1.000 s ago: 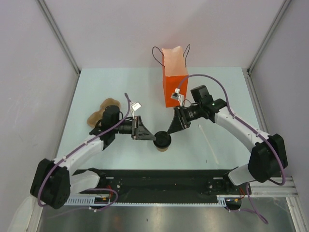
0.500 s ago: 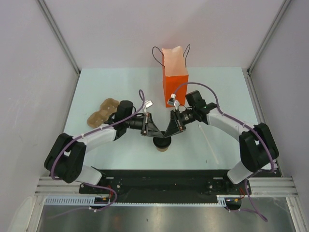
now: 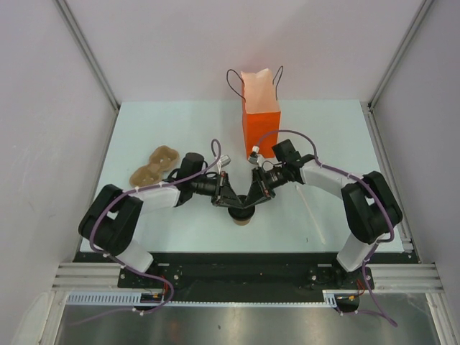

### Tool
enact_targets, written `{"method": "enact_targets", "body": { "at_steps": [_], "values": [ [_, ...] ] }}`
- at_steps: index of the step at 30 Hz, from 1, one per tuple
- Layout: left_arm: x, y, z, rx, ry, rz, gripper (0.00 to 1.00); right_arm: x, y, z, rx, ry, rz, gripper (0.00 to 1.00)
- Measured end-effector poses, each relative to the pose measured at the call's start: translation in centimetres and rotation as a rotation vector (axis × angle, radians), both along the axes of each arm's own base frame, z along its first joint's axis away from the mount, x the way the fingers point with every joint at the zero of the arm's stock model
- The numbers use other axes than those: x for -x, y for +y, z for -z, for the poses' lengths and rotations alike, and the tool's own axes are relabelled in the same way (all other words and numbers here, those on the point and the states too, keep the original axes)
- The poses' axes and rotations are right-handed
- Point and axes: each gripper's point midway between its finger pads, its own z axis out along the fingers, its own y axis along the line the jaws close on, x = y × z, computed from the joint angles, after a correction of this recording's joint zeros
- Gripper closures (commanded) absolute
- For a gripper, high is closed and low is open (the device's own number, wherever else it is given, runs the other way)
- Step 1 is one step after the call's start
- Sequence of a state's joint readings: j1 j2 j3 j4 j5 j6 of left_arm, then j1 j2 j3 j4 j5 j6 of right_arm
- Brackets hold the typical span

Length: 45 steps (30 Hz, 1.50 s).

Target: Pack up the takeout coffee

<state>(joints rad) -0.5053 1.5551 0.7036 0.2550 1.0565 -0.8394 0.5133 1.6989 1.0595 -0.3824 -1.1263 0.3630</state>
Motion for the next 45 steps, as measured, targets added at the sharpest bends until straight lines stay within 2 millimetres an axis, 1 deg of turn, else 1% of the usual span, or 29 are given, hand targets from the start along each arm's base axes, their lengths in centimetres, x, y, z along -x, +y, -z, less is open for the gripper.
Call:
{"method": "enact_targets", "body": {
  "at_steps": [7,24,29,45],
  "values": [
    [0.0,-0.1,1.8,-0.027,0.052,0.004,1.0,-0.3,0.0,1.7,0.036,0.022,0.009,0.86],
    [-0.4,0.1,2.2,-0.008,0.125,0.047,1.0,-0.6,-0.2,2.2,0.006,0.101,-0.001,0.85],
    [-0.5,0.2,2.4,0.002,0.172,0.059,1.0,-0.7,-0.1,2.5,-0.001,0.127,-0.004,0.85],
    [-0.5,0.4,2.4,0.038,0.189,0.091,1.0,-0.8,0.0,2.6,-0.028,0.17,-0.022,0.85]
  ]
}}
